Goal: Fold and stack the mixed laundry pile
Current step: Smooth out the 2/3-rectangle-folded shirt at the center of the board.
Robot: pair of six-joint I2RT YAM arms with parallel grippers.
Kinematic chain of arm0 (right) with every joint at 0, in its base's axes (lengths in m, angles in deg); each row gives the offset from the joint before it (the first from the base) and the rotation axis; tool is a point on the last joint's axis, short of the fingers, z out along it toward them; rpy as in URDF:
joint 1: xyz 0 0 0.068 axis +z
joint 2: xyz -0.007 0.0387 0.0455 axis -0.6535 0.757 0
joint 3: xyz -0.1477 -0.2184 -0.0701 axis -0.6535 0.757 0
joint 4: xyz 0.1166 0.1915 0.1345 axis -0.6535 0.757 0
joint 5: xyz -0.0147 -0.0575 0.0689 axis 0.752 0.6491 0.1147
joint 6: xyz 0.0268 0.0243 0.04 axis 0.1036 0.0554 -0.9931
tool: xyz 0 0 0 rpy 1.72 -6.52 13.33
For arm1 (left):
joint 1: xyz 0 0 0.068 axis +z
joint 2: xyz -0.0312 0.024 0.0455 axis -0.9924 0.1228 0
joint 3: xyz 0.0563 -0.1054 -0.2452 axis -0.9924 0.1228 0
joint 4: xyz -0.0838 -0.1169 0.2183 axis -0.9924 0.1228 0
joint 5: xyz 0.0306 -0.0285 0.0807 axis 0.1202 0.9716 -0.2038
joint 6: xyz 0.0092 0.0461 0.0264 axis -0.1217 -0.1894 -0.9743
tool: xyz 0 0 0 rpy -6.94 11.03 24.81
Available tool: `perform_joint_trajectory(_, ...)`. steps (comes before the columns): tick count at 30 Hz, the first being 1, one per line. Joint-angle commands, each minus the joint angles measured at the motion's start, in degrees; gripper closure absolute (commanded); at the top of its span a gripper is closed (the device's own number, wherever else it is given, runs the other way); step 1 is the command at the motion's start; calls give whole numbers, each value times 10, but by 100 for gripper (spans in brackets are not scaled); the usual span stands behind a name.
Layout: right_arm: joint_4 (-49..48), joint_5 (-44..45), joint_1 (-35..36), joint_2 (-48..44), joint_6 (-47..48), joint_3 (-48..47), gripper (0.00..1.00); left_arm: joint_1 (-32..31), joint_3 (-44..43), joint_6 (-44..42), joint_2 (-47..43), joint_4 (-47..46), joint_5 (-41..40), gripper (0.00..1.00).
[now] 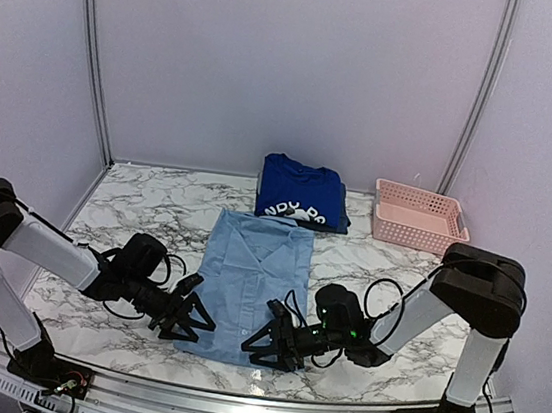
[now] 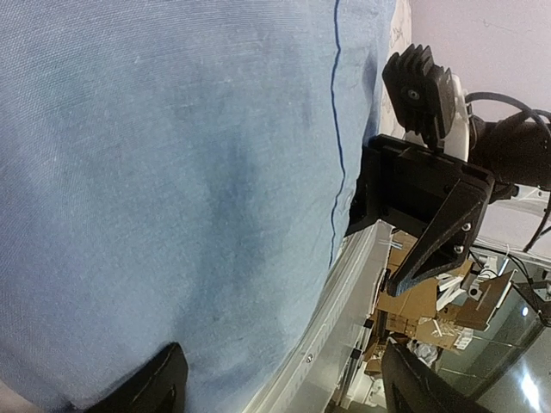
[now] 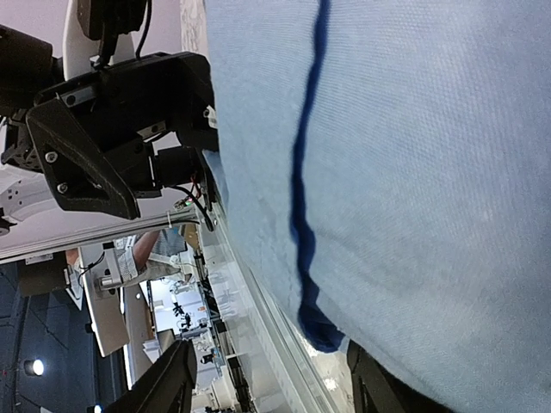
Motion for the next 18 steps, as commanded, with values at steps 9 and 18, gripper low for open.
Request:
perform_joint_trajectory(9,152,19,19,-126,68,-41,38,-38,-88,-119,-112,204,-6,15)
perform_joint_trajectory(18,72,16,13,-47,47,-17,39,-67,-40,-89,-32,80,24,14)
